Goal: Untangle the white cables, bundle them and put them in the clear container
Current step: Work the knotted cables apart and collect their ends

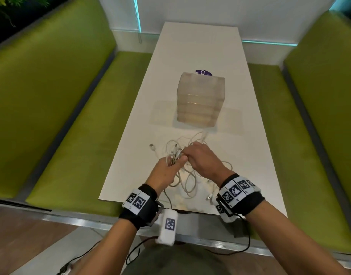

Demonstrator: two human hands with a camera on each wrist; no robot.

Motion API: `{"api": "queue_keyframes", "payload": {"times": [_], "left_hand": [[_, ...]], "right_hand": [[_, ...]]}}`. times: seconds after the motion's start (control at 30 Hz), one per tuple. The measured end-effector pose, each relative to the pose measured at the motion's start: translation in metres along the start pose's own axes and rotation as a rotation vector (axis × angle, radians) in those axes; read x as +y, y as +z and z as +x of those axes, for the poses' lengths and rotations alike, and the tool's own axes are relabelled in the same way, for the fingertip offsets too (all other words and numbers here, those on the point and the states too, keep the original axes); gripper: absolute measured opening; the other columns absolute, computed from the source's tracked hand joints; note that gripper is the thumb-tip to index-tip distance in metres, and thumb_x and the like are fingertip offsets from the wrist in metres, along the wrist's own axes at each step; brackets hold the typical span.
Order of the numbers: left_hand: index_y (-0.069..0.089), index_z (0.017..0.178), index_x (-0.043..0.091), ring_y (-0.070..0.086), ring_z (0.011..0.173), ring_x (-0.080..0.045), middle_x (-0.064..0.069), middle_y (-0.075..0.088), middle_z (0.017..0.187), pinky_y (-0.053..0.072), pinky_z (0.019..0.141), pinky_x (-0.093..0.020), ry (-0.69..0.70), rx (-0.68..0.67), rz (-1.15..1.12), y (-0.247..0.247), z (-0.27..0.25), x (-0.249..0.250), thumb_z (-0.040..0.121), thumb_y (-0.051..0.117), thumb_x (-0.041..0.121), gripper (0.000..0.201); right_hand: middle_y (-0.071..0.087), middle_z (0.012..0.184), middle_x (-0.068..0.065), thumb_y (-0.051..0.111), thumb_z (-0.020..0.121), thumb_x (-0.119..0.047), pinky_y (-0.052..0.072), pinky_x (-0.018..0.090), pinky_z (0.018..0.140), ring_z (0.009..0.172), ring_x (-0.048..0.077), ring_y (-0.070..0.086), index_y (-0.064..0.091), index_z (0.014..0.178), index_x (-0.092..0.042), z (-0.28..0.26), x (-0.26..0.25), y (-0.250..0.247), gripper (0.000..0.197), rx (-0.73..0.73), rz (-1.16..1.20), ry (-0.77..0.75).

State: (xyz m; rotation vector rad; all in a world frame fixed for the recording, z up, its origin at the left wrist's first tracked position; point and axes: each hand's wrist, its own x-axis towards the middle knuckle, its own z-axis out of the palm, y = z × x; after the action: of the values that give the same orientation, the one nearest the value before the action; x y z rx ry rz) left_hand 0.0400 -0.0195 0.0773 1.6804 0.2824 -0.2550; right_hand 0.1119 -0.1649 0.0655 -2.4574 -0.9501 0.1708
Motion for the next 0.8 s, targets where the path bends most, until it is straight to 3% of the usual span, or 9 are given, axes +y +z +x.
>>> {"api": "queue_keyframes", "payload": {"times": [0.07, 0.17, 0.27, 0.33, 0.4, 0.57, 0.7, 0.8], "left_hand": [[0.037, 0.067, 0.019, 0.022, 0.051, -0.012, 0.004, 0.026, 0.058, 0.021, 0.049, -0.030, -0.001, 0.004, -0.007, -0.004, 0.001, 0.002, 0.093, 0.057, 0.035, 0.037], [0.036, 0.064, 0.019, 0.028, 0.050, -0.012, -0.003, 0.031, 0.062, 0.027, 0.048, -0.027, 0.040, 0.102, -0.091, -0.012, -0.002, 0.007, 0.094, 0.057, 0.030, 0.038], [0.037, 0.068, 0.016, 0.030, 0.045, -0.009, 0.002, 0.032, 0.056, 0.029, 0.045, -0.022, 0.119, 0.205, -0.222, -0.026, -0.008, 0.012, 0.095, 0.056, 0.027, 0.035], [0.039, 0.069, 0.013, 0.030, 0.042, -0.008, 0.005, 0.033, 0.051, 0.030, 0.043, -0.021, 0.155, 0.271, -0.301, -0.037, -0.013, 0.016, 0.095, 0.056, 0.023, 0.033], [0.034, 0.060, 0.015, 0.028, 0.040, -0.007, 0.009, 0.033, 0.045, 0.030, 0.041, -0.020, 0.194, 0.330, -0.380, -0.043, -0.017, 0.020, 0.096, 0.054, 0.018, 0.042], [0.026, 0.059, 0.018, 0.023, 0.044, -0.010, 0.009, 0.027, 0.048, 0.028, 0.041, -0.021, 0.218, 0.395, -0.419, -0.045, -0.019, 0.015, 0.097, 0.053, 0.018, 0.047], [0.047, 0.076, 0.008, 0.025, 0.050, -0.012, -0.001, 0.028, 0.059, 0.029, 0.043, -0.021, 0.147, 0.324, -0.312, -0.040, -0.011, 0.009, 0.094, 0.058, 0.026, 0.028], [0.058, 0.081, 0.000, 0.030, 0.046, -0.007, 0.005, 0.032, 0.057, 0.030, 0.045, -0.022, 0.091, 0.279, -0.185, -0.027, -0.001, 0.007, 0.094, 0.058, 0.029, 0.032]], "right_hand": [[0.065, 0.078, 0.004, 0.028, 0.087, -0.033, 0.039, 0.037, 0.072, 0.077, 0.026, 0.050, 0.060, 0.079, -0.012, -0.001, 0.000, 0.001, 0.040, -0.017, 0.013, -0.002], [0.066, 0.087, 0.006, 0.046, 0.096, -0.019, 0.037, 0.033, 0.076, 0.087, 0.024, 0.051, 0.064, 0.087, -0.010, -0.002, 0.008, 0.001, 0.022, -0.026, 0.090, 0.081], [0.066, 0.092, 0.007, 0.050, 0.094, -0.008, 0.037, 0.031, 0.076, 0.094, 0.024, 0.051, 0.066, 0.091, -0.011, -0.002, 0.034, 0.001, 0.017, 0.023, 0.116, 0.214], [0.063, 0.084, 0.003, 0.050, 0.092, -0.005, 0.040, 0.034, 0.075, 0.093, 0.024, 0.051, 0.067, 0.091, -0.012, -0.001, 0.047, 0.000, 0.018, 0.022, 0.105, 0.265], [0.057, 0.078, -0.001, 0.050, 0.090, -0.003, 0.040, 0.034, 0.072, 0.091, 0.026, 0.052, 0.067, 0.090, -0.011, -0.001, 0.052, -0.002, 0.019, 0.036, 0.095, 0.295], [0.061, 0.086, 0.016, 0.047, 0.093, -0.003, 0.043, 0.038, 0.077, 0.089, 0.034, 0.055, 0.068, 0.091, -0.002, 0.013, 0.054, -0.008, 0.021, 0.125, 0.116, 0.311], [0.061, 0.090, 0.021, 0.048, 0.092, 0.002, 0.048, 0.039, 0.081, 0.087, 0.032, 0.060, 0.068, 0.096, 0.002, 0.024, 0.044, -0.021, 0.021, 0.269, 0.225, 0.291], [0.060, 0.088, 0.016, 0.058, 0.090, -0.003, 0.043, 0.023, 0.076, 0.086, 0.026, 0.060, 0.071, 0.094, 0.000, 0.025, 0.023, -0.026, 0.014, 0.284, 0.218, 0.114]]}}
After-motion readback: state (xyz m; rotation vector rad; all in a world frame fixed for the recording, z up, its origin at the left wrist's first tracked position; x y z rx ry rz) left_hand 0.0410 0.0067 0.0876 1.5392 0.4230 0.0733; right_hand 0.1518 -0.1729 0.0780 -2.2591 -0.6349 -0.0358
